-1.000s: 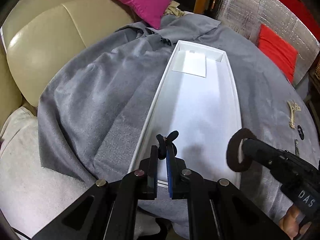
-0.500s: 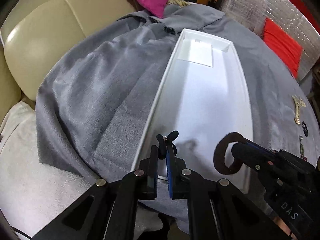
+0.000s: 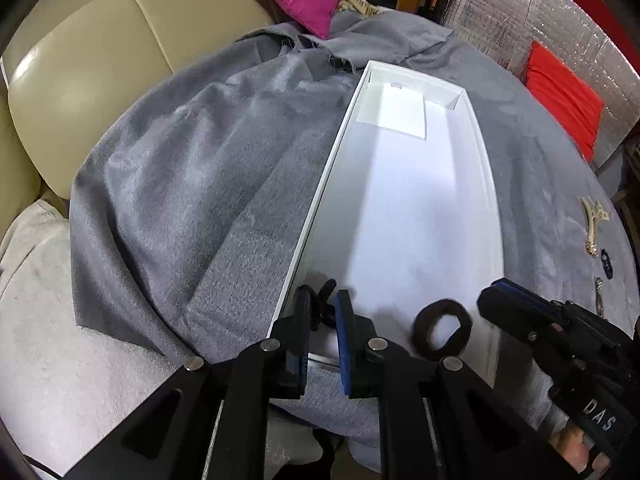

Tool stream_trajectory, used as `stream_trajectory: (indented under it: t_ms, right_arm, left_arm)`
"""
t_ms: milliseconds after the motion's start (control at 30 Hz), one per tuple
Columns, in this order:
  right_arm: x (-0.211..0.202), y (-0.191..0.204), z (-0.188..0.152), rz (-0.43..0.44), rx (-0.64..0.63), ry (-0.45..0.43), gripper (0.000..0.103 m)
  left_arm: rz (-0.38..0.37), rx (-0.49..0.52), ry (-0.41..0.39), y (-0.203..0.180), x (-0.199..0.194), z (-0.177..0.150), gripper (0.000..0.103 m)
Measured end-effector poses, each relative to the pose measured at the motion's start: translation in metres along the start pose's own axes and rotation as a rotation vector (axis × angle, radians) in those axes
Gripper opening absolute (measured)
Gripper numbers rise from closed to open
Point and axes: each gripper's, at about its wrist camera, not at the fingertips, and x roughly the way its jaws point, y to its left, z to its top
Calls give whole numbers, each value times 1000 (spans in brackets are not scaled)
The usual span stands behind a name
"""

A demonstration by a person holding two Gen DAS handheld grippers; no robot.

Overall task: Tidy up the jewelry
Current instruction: 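Carry both items into the white tray and open both grippers, then return the right gripper to the table and grasp the red ring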

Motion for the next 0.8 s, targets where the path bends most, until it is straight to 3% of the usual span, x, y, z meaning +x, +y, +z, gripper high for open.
stream_trajectory:
  t_ms: [167, 400, 467, 567, 800]
  right_arm:
    - [-24, -18, 1, -28, 25, -42, 20]
    - [-74, -61, -1, -94, 86, -97, 20]
    - [-91, -76, -4, -117, 107, -115, 20]
    - [-120, -102, -9, -150, 152, -142, 20]
    - [-186, -162, -32, -215, 276, -192, 19]
  left_arm:
    - [-27, 28, -76, -11, -14, 3, 14]
    - [-54, 194, -193, -63, -34, -1, 17]
    - [-64, 236, -213, -77, -39, -3, 22]
    - [-81, 302, -235, -106, -43, -7, 29]
    - [-183, 398, -209, -172, -42, -17, 30]
